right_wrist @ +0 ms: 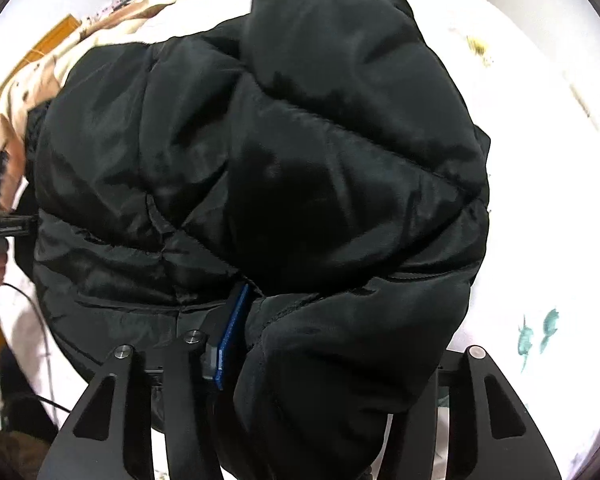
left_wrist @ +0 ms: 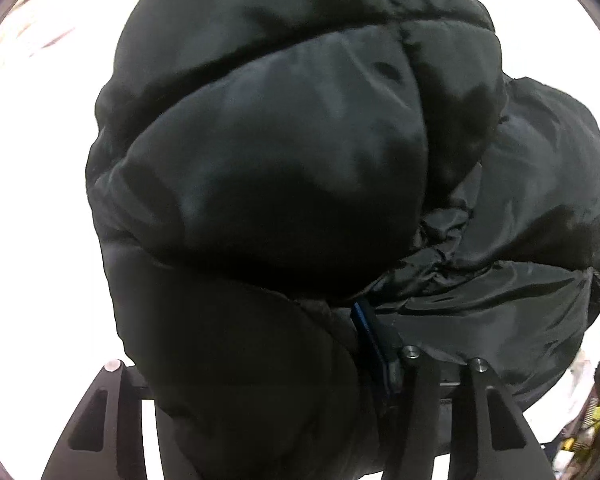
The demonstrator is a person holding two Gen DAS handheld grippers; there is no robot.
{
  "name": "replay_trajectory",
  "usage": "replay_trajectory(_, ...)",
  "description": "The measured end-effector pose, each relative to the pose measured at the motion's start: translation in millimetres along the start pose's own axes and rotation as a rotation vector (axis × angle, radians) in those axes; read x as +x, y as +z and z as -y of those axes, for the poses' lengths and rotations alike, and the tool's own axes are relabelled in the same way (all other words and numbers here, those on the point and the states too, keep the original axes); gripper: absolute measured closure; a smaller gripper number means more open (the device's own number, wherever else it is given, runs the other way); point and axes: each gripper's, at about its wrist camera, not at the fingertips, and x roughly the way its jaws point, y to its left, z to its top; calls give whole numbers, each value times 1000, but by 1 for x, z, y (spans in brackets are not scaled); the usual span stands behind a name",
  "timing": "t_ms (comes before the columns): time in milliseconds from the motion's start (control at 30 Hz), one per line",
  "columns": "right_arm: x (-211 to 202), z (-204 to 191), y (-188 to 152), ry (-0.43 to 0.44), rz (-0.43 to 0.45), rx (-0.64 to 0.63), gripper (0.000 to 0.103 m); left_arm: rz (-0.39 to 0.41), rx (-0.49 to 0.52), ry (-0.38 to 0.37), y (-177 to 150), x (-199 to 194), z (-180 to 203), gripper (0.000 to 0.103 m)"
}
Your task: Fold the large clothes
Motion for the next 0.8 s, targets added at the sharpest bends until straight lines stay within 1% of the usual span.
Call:
replay_trajectory(67, 1, -3, -2, -13, 2, 9, 52, -18, -6, -14, 5, 4, -2, 43)
replay_trajectory(100, 1, -5, -2, -16, 5, 13, 52, -34, -26, -42, 9, 6, -8, 39)
replay_trajectory(133, 4, -12, 1, -23, 6, 11, 52, -43, -37, -58, 31, 16, -2, 34)
replay_trajectory(167, 5, -16, 2, -26, 8, 15, 52, -53, -50, -73, 39, 22, -4, 31)
replay_trajectory(200, 6, -19, 1, -28, 9, 21, 51, -62, -66, -91, 42, 26, -8, 26)
replay_trajectory(233, 6, -21, 2, -29, 9, 25, 51, -70, -86, -110, 44, 29, -11, 23)
replay_trajectory(267, 7, -21, 1, -30, 8, 31, 51, -78, -103, -126, 46, 33, -13, 23)
replay_trajectory(367, 10, -21, 3, -36, 5, 35, 50, -104, -106, -143, 56, 38, -15, 22)
replay_trajectory(400, 10, -26, 7, -39, 5, 36, 50, -107, -111, -143, 59, 38, -14, 24)
replay_trajectory(433, 10, -29, 10, -42, 6, 38, 50, -104, -107, -140, 61, 36, -13, 29)
replay_trajectory(467, 10, -28, 11, -44, 7, 42, 50, -95, -98, -138, 64, 34, -10, 33)
replay_trajectory(533, 8, -30, 10, -48, 12, 53, 50, -75, -93, -126, 67, 27, -5, 48)
replay_trajectory(633, 4, -33, 6, -70, 28, 55, 53, -38, -92, -101, 73, 15, 2, 60)
replay_trajectory(700, 0, -36, 2, -95, 47, 42, 58, -19, -99, -84, 68, 8, -4, 63)
replay_trajectory(767, -5, -41, -2, -112, 64, 47, 62, -8, -114, -67, 71, 3, 0, 65)
replay_trajectory(800, -8, -43, -3, -116, 70, 48, 65, -3, -124, -61, 66, 2, 4, 67)
